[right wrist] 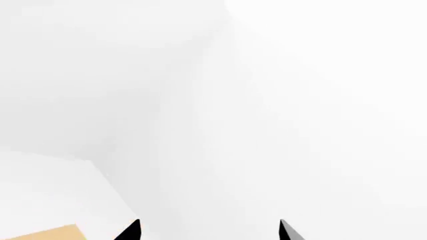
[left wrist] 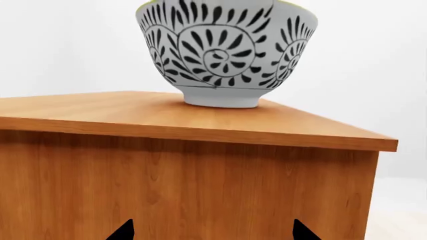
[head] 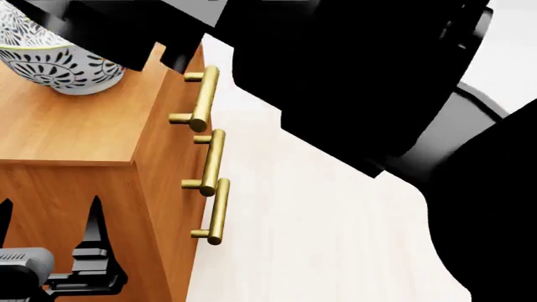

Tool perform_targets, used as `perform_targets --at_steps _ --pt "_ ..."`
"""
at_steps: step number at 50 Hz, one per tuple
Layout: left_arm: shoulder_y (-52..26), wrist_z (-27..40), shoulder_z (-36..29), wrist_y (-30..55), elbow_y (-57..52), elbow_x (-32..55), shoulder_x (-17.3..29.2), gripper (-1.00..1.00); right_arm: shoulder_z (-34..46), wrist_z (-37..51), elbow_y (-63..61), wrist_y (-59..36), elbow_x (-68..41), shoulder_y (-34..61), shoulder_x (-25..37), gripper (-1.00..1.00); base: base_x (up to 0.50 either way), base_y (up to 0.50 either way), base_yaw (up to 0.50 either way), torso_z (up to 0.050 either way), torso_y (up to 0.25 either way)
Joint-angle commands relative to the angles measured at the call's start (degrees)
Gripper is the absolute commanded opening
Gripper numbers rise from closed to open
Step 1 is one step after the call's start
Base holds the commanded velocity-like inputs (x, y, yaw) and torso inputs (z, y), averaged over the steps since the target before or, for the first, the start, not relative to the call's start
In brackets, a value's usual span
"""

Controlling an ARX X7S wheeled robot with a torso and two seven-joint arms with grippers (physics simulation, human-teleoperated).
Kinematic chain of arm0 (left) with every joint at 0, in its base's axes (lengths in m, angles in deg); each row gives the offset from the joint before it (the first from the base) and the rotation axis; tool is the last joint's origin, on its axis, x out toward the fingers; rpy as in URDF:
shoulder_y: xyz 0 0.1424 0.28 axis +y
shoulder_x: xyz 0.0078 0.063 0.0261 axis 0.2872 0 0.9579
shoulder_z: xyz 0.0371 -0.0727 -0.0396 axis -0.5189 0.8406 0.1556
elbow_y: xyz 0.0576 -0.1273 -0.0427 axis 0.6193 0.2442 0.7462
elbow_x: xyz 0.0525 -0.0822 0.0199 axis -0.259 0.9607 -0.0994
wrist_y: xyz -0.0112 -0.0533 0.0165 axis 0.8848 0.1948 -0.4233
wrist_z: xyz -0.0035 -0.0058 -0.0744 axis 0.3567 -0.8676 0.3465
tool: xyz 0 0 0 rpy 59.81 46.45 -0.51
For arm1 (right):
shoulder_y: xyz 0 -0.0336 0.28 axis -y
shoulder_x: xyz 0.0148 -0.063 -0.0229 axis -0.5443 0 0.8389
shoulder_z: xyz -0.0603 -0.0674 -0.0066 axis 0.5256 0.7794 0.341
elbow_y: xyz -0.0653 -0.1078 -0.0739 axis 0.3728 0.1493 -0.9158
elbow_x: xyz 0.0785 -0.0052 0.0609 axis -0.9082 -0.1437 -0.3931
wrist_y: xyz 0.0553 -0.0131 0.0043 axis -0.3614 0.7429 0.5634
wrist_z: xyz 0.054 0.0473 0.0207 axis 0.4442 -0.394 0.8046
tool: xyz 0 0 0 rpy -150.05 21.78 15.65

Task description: Close the top drawer of the cabinet and put the bowl on top of it.

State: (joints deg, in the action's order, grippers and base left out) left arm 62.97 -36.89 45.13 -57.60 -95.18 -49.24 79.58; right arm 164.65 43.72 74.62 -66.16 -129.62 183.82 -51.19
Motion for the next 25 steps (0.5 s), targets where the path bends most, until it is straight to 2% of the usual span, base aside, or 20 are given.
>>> perform_targets --at_steps 1,6,15,17,18,25 --pt "-0.07 0.30 -0.34 0.34 -0.97 0.05 0.16 1.00 -5.83 -2.62 8.75 -5.23 6.75 8.08 1.68 1.00 0.00 0.00 0.00 0.000 0.000" --pt "0.07 0.70 -0.31 0.80 -2.17 0.22 0.46 1.00 -8.62 -1.11 2.09 -11.36 11.15 7.76 8.11 1.00 0.00 0.00 0.00 0.000 0.000" --pt "1.10 1.15 -0.13 -0.03 -2.66 -0.06 0.62 1.00 -8.10 6.84 -16.90 -20.05 9.58 4.39 23.69 1.00 0.00 0.00 0.00 0.000 0.000" --pt "1.09 1.17 -0.14 -0.04 -2.65 -0.04 0.64 1.00 -8.27 6.84 -17.01 -20.19 9.68 4.30 23.72 1.00 0.00 0.00 0.00 0.000 0.000" --pt "1.24 1.36 -0.08 0.03 -3.06 -0.08 0.75 1.00 -8.45 10.08 -22.15 -21.78 8.07 2.87 29.16 1.00 0.00 0.00 0.00 0.000 0.000" --pt "1.34 1.50 -0.41 -0.42 -3.11 -0.51 0.61 1.00 -9.10 18.37 -36.66 -20.65 3.86 -6.13 43.37 1.00 0.00 0.00 0.00 0.000 0.000"
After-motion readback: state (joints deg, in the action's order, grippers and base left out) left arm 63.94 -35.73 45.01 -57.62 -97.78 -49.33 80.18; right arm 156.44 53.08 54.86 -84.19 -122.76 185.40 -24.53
